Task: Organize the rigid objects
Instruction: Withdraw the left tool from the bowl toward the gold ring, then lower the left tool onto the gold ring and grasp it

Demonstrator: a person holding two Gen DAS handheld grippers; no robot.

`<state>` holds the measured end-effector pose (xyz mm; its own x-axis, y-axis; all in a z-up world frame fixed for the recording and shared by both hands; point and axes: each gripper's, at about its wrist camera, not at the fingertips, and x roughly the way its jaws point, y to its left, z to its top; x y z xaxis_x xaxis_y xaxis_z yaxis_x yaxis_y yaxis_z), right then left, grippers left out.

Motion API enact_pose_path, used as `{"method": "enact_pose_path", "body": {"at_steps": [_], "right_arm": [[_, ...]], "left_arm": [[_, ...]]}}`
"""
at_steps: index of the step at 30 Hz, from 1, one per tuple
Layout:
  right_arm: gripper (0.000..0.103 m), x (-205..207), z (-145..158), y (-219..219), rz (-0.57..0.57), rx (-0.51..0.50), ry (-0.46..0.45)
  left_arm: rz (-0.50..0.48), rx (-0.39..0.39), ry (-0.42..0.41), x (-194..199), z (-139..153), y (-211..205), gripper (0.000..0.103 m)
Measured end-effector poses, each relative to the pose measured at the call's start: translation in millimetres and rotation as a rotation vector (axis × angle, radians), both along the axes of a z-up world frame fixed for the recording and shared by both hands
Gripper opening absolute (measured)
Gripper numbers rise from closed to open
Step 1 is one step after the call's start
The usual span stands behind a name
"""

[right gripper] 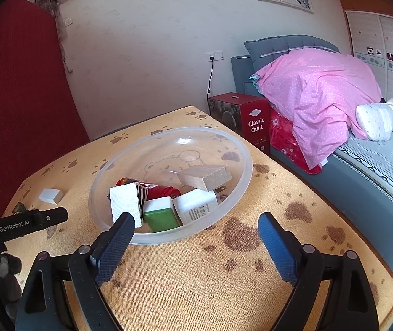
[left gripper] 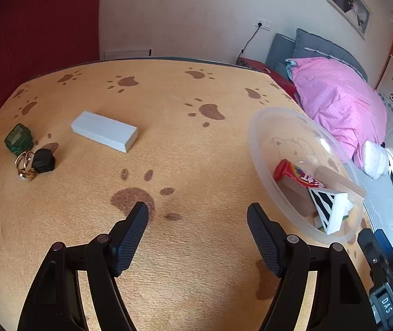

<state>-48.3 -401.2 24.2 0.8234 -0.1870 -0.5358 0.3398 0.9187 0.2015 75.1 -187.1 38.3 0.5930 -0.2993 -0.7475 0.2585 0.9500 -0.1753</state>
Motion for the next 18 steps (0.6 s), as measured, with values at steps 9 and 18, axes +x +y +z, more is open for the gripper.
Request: {"method": "enact_pose_path", "body": {"at_steps": [9,18], "right_arm": [[0.094,0,1,5,-0.005,-0.020,0.001],[0.094,2,5,12,0.004,-0.036,0.011]], "left_arm": [[0.112,0.003,-0.008,11,1,51,0.075],[0.226,0.027,-0.026,22,1,109,0.075]]}}
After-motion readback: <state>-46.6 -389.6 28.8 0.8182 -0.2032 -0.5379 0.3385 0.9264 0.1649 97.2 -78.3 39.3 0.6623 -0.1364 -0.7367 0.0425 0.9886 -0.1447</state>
